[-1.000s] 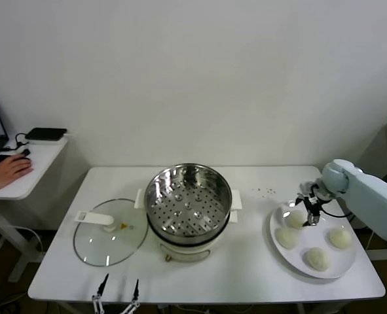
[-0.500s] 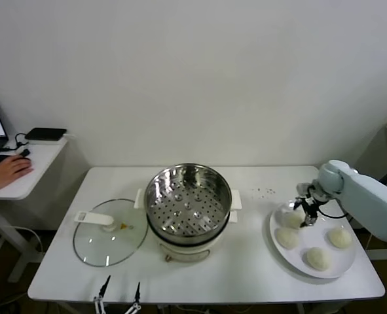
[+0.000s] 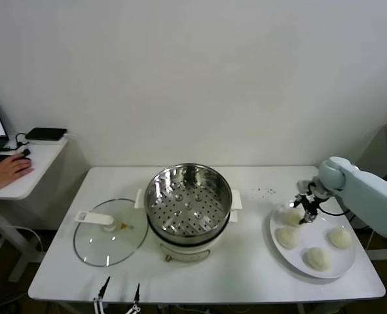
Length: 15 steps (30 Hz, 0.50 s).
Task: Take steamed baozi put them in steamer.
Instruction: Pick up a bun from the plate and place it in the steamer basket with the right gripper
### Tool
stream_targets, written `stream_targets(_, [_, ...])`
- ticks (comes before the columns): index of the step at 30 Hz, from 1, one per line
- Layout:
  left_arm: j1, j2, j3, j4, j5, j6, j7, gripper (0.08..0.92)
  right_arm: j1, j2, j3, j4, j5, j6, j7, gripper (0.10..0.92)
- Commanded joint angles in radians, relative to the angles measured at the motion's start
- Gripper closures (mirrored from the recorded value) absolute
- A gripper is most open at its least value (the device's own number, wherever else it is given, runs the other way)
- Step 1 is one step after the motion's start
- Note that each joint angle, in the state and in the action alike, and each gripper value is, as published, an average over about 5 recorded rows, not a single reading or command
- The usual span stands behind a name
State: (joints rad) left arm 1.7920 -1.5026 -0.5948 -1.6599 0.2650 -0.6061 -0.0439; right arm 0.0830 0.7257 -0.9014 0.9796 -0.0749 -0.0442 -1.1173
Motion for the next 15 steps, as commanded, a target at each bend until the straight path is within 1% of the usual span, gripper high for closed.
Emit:
stream_targets(1, [0.003,0.003,0.0,-0.004,0.004,0.0,0.001,0.177,0.246,-0.065,-0.232,0.121,0.2,-0.013,-0.01,0.384])
stream_targets(5, [0.005,0.005,0.002,-0.004,0.007,-0.001,0.001,0.177,0.443,-0.048,-0.408,0.171,0.344,-0.035,-0.017,0.385])
stream_targets(10, [0.01,0.012,0.002,-0.007,0.009,-0.005,0.002,0.177,0.661,0.052,-0.554,0.17,0.523,-0.054,-0.023,0.384])
stream_targets(15, [0.011,0.015,0.004,-0.016,0.009,-0.005,0.002,0.177,0.737,0.17,-0.567,0.154,0.609,-0.06,-0.015,0.385])
